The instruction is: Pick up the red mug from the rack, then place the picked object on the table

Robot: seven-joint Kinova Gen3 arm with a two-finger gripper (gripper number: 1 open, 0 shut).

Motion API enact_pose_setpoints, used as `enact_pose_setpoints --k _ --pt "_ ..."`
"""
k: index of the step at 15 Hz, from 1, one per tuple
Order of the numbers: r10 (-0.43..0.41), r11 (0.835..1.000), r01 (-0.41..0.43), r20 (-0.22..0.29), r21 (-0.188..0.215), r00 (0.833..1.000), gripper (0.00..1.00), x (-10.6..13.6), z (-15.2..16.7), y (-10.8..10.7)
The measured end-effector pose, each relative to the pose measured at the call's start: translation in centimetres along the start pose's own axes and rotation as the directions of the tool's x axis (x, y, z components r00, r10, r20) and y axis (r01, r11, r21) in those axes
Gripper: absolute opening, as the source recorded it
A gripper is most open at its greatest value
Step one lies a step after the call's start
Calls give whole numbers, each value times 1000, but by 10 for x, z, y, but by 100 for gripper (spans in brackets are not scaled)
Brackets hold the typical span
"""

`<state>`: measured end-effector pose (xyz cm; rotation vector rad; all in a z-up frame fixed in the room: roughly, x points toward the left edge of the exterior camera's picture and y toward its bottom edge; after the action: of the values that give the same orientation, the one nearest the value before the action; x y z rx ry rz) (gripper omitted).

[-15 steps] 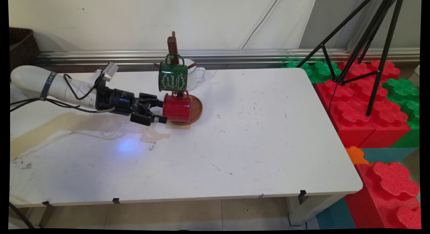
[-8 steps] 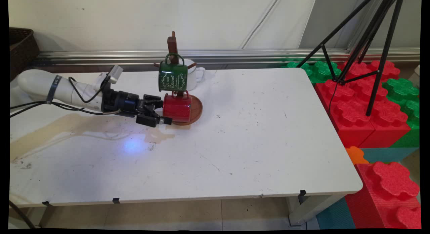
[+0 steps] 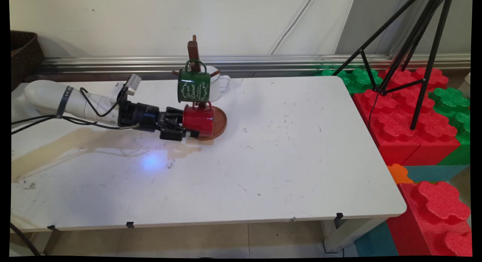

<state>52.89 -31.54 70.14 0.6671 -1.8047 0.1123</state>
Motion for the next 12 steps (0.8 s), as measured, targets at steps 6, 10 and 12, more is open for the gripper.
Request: enact_pose_setpoints --k 6,10,12 --pt "4 1000 -4 -4 -13 1000 0 1 2 3" --pt "6 1000 -6 -5 -22 1000 0 1 1 4" --pt "7 1000 -7 -5 -26 1000 0 2 1 4"
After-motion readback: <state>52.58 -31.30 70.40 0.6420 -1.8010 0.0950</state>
